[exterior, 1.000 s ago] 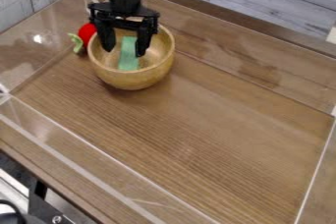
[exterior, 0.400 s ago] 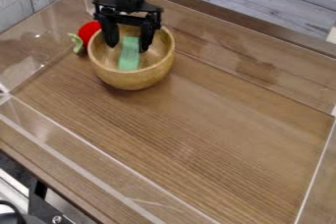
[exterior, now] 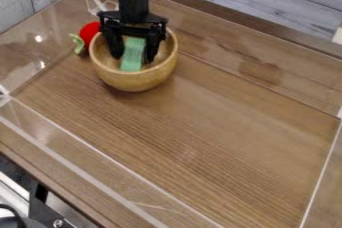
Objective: Remove the green block from the brown bowl and put it on the table
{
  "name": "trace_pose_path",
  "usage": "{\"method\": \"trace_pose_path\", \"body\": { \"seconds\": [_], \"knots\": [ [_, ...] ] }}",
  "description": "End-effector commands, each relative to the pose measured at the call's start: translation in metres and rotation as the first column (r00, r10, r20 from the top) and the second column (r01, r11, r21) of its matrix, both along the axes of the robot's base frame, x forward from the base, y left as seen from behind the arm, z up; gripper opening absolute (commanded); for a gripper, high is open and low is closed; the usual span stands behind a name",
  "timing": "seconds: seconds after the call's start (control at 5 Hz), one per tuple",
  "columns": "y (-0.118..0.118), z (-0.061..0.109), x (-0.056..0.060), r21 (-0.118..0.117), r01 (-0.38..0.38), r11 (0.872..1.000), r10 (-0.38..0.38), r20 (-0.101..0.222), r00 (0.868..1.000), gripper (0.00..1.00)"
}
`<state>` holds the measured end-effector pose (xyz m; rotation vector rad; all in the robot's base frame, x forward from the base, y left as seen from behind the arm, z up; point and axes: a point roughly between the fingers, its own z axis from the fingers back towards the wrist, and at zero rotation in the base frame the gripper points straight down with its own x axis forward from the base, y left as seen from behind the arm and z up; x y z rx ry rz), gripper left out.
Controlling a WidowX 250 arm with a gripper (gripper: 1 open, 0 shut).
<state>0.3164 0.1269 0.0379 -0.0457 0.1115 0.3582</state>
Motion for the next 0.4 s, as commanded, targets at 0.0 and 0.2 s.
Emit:
{"method": "trace_pose_path", "body": {
  "seconds": [0.0, 0.2],
  "knots": [
    [-0.012, 0.008, -0.001, -0.002, 0.038, 0.999, -0.037, 0.04, 0.999, 1.0],
    [-0.012, 0.024, -0.002, -0.011, -0.011, 1.0, 0.011, 0.056, 0.998, 0.0]
  ]
}}
